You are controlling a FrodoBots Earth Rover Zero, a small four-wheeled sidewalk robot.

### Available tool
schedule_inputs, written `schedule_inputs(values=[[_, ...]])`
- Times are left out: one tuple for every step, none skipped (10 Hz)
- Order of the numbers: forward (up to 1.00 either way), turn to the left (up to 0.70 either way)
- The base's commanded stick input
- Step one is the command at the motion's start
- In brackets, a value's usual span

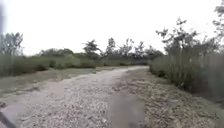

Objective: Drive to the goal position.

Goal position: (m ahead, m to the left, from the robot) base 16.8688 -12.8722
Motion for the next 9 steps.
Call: schedule_inputs(values=[[0.7, 0.0], [0.7, 0.0], [0.7, 0.0], [0.7, 0.0], [0.7, 0.0], [0.7, 0.0], [0.7, 0.0], [0.7, 0.0], [0.7, 0.0]])
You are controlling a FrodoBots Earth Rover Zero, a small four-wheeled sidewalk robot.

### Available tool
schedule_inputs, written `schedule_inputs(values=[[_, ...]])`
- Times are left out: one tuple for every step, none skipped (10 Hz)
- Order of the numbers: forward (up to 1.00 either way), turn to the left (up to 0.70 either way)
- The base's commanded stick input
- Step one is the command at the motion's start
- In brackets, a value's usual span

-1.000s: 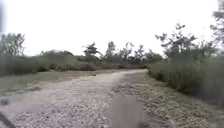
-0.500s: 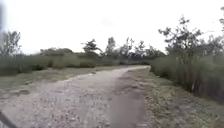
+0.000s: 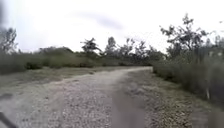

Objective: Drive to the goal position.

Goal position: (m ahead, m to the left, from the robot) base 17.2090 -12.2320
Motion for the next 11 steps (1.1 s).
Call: schedule_inputs(values=[[0.7, 0.0], [0.7, 0.0], [0.7, 0.0], [0.7, 0.0], [0.7, 0.0], [0.7, 0.0], [0.7, 0.0], [0.7, 0.0], [0.7, 0.0], [0.7, 0.02], [0.7, 0.15]])
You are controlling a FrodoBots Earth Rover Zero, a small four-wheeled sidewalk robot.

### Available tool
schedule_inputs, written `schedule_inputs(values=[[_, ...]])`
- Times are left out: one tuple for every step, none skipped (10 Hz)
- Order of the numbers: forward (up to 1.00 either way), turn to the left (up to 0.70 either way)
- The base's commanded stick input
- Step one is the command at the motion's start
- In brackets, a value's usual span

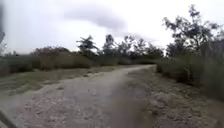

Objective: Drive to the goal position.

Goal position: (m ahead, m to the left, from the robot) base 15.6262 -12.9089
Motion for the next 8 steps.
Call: schedule_inputs(values=[[0.7, 0.27], [0.7, 0.35], [0.7, 0.07], [0.7, 0.0], [0.7, 0.0], [0.7, 0.0], [0.7, 0.0], [0.7, 0.0]])
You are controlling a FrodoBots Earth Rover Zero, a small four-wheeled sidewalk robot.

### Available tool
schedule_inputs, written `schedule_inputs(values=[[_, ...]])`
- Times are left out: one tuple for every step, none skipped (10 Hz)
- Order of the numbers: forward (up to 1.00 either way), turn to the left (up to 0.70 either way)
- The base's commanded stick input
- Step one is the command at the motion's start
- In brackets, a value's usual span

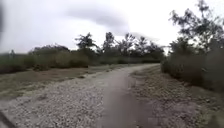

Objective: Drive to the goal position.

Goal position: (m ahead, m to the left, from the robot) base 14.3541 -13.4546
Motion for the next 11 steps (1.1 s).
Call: schedule_inputs(values=[[0.7, 0.0], [0.7, 0.0], [0.7, 0.0], [0.7, 0.0], [0.7, 0.0], [0.7, 0.0], [0.7, 0.0], [0.7, 0.0], [0.7, 0.0], [0.7, 0.0], [0.7, 0.0]])
